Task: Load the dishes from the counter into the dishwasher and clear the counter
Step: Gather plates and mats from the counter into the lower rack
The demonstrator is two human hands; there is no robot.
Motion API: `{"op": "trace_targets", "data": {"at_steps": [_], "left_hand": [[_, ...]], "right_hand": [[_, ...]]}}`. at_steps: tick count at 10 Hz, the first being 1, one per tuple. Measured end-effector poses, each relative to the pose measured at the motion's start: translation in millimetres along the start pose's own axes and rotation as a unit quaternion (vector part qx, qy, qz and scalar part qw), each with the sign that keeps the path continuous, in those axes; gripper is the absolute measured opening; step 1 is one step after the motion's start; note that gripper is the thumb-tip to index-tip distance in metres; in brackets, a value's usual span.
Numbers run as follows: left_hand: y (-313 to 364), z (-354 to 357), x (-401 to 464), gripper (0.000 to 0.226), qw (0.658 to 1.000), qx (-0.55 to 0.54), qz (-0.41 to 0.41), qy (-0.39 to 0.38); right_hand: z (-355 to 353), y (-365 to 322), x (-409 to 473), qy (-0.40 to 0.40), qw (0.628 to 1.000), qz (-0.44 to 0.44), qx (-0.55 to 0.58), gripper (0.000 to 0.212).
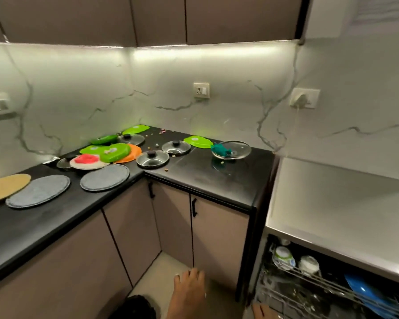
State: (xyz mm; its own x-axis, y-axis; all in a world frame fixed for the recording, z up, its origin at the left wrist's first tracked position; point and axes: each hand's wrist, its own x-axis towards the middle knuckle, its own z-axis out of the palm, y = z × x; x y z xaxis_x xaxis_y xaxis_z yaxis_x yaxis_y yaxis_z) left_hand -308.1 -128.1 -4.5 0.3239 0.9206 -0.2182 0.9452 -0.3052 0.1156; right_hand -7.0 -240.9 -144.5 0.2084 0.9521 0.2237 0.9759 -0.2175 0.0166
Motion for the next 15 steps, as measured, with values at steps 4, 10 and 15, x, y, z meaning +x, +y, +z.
{"op": "trace_targets", "data": {"at_steps": [4,10,15], "left_hand": [[-210,-58,126,0.06,0.996,-0.059,-0.035,0.057],[-293,-182,348,0.05,0.982,-0.069,0.042,0.169],[-251,-215,559,0.067,0.991,0.01,0.039,0.128]], "right_hand": [[38,-244,154,-0.064,0.984,-0.133,0.101,0.047],[-73,-384,445,0.098,0.973,-0.052,0.202,0.029],[-14,-343,670,0.025,0.982,-0.076,0.169,0.022]]}}
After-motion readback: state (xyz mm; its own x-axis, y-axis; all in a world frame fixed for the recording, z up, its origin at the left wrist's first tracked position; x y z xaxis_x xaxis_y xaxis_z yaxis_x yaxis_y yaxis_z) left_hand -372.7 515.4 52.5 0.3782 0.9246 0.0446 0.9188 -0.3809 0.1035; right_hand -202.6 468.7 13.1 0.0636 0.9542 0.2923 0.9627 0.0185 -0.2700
